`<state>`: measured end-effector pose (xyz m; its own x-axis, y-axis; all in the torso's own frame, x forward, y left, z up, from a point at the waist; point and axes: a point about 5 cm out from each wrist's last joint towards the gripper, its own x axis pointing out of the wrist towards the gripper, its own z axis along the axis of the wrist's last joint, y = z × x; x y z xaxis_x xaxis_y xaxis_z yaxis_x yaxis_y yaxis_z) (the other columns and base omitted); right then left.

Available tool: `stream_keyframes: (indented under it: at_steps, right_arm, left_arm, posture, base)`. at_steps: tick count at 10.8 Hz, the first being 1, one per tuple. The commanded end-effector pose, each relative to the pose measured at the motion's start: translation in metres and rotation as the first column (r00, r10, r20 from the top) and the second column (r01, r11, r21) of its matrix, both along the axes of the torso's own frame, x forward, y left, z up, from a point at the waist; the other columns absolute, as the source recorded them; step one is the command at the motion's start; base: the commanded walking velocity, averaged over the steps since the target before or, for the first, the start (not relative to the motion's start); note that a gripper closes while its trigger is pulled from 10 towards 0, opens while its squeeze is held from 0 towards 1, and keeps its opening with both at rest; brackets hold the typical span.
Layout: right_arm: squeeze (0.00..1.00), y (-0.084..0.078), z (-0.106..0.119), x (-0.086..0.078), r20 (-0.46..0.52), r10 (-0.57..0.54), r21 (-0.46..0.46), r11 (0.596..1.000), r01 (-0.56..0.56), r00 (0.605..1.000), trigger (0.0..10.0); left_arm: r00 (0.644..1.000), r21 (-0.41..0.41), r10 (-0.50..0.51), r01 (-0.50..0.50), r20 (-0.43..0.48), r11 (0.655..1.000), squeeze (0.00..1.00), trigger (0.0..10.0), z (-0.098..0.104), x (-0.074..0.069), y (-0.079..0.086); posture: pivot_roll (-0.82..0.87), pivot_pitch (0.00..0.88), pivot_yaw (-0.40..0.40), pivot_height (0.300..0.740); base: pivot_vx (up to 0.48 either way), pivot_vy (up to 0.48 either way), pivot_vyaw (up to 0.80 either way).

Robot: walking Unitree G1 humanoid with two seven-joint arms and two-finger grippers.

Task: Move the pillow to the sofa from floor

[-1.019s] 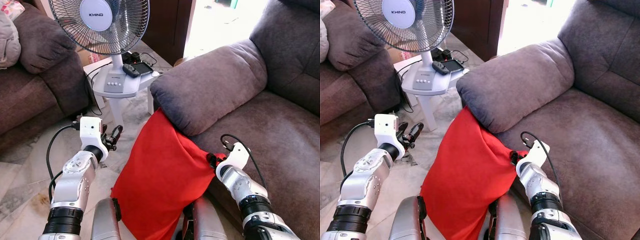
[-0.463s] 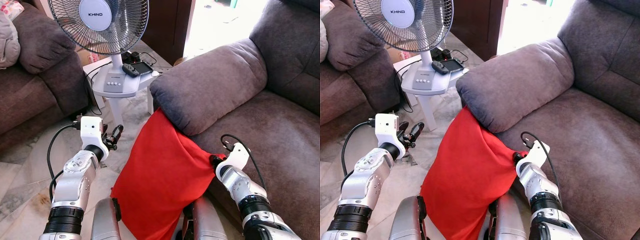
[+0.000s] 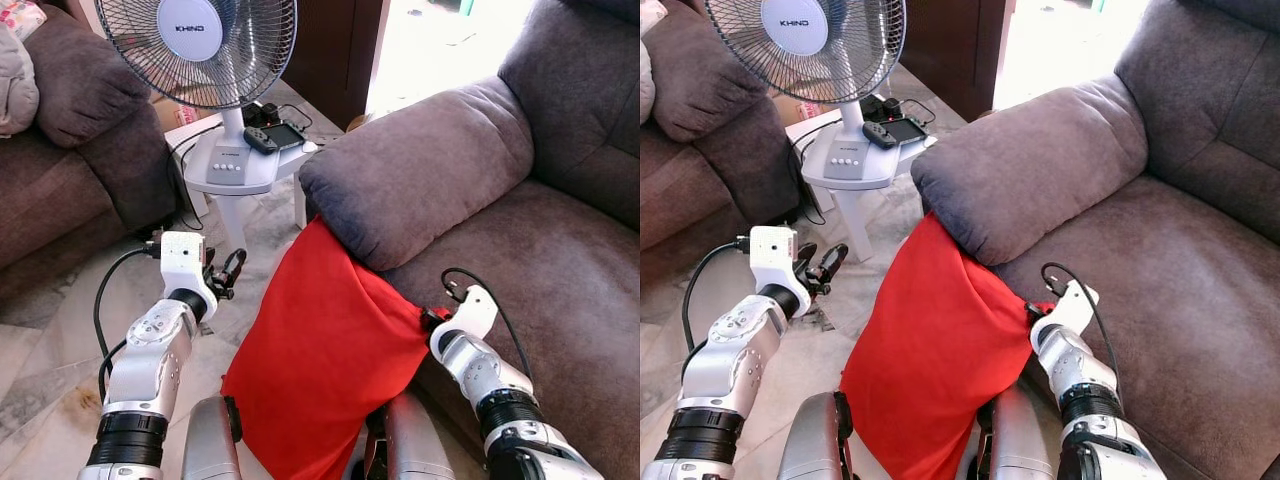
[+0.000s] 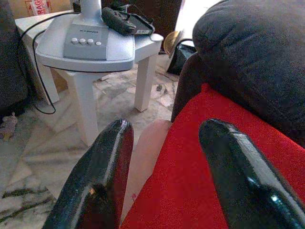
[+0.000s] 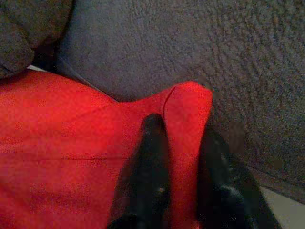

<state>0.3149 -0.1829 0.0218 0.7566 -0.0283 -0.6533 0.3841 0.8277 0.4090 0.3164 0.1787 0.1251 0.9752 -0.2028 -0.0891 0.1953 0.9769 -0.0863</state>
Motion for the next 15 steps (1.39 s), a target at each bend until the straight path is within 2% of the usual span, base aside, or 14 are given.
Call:
stream_keyframes:
  at_steps: [1, 3, 5, 6, 7, 9, 10, 11, 12, 13, 15]
  right_arm:
    - [0.0, -0.002, 0.001, 0.001, -0.002, -0.009, 0.014, 1.0, 0.009, 1.0, 0.0]
    - [0.0, -0.001, 0.003, 0.003, 0.017, 0.002, 0.016, 1.0, -0.003, 1.0, 0.0]
    - [0.0, 0.006, 0.007, 0.006, 0.053, 0.044, 0.032, 0.998, -0.046, 0.998, 0.0]
    - [0.0, 0.009, 0.012, 0.01, 0.089, 0.114, -0.045, 0.993, -0.11, 0.99, 0.0]
    - [0.0, 0.013, 0.024, 0.016, 0.161, 0.175, -0.085, 0.983, -0.163, 0.971, 10.0]
    - [0.0, 0.011, 0.037, 0.022, 0.242, 0.245, -0.104, 0.969, -0.226, 0.939, 10.0]
    - [0.0, 0.008, 0.044, 0.021, 0.285, 0.339, -0.112, 0.941, -0.32, 0.896, 10.0]
    - [0.0, 0.006, 0.047, 0.02, 0.295, 0.371, -0.125, 0.928, -0.35, 0.88, 10.0]
    - [0.0, 0.003, 0.053, 0.018, 0.336, 0.423, -0.142, 0.906, -0.398, 0.842, 10.0]
    - [0.0, 0.004, 0.063, 0.016, 0.412, 0.477, -0.151, 0.876, -0.458, 0.776, 10.0]
    - [0.0, 0.01, 0.077, 0.01, 0.499, 0.566, -0.187, 0.81, -0.556, 0.656, 10.0]
  left_arm:
    - [1.0, -0.01, 0.003, -0.003, -0.017, 1.0, 0.0, 10.0, -0.001, 0.002, 0.001]
    - [1.0, -0.01, 0.003, -0.003, -0.019, 1.0, 0.0, 10.0, -0.002, 0.003, 0.0]
    - [1.0, -0.011, 0.008, -0.008, -0.022, 1.0, 0.0, 10.0, -0.004, 0.002, -0.002]
    - [0.999, -0.009, 0.036, -0.037, -0.029, 0.999, 0.0, 10.0, -0.007, 0.002, -0.003]
    - [0.993, -0.019, 0.11, -0.11, -0.04, 0.994, 0.0, 10.0, -0.011, 0.004, 0.003]
    - [0.992, -0.079, 0.116, -0.12, -0.047, 0.99, 0.0, 10.0, -0.011, 0.007, 0.008]
    - [0.995, -0.118, 0.088, -0.094, -0.051, 0.989, 0.51, 10.0, -0.011, 0.01, 0.01]
    - [0.995, -0.123, 0.086, -0.091, -0.052, 0.988, 1.0, 10.0, -0.01, 0.011, 0.012]
    - [0.994, -0.114, 0.096, -0.1, -0.046, 0.988, 1.0, 10.0, -0.008, 0.014, 0.016]
    - [0.993, -0.118, 0.11, -0.113, -0.033, 0.987, 1.0, 10.0, -0.005, 0.015, 0.02]
    - [0.992, -0.127, 0.127, -0.129, -0.017, 0.984, 1.0, 10.0, -0.003, 0.013, 0.021]
  posture:
    - [0.03, 0.098, -0.045, 0.553]
    - [0.03, 0.093, -0.047, 0.553]
    - [0.03, 0.089, -0.049, 0.553]
    - [0.03, 0.086, -0.048, 0.553]
    - [0.02, 0.081, -0.046, 0.553]
    - [0.02, 0.075, -0.047, 0.553]
    - [0.01, 0.072, -0.051, 0.553]
    - [0.01, 0.072, -0.052, 0.553]
    - [0.01, 0.07, -0.054, 0.553]
    - [0.01, 0.071, -0.059, 0.553]
    - [0.02, 0.073, -0.061, 0.553]
  base:
    - [0.0, 0.0, 0.0]
    - [0.0, 0.0, 0.0]
    - [0.0, 0.0, 0.0]
    - [0.0, 0.0, 0.0]
    - [0.0, 0.0, 0.0]
    - [0.0, 0.0, 0.0]
    - [0.0, 0.0, 0.0]
    - [0.0, 0.0, 0.0]
    - [0.0, 0.0, 0.0]
    - [0.0, 0.0, 0.0]
    - [0.0, 0.0, 0.0]
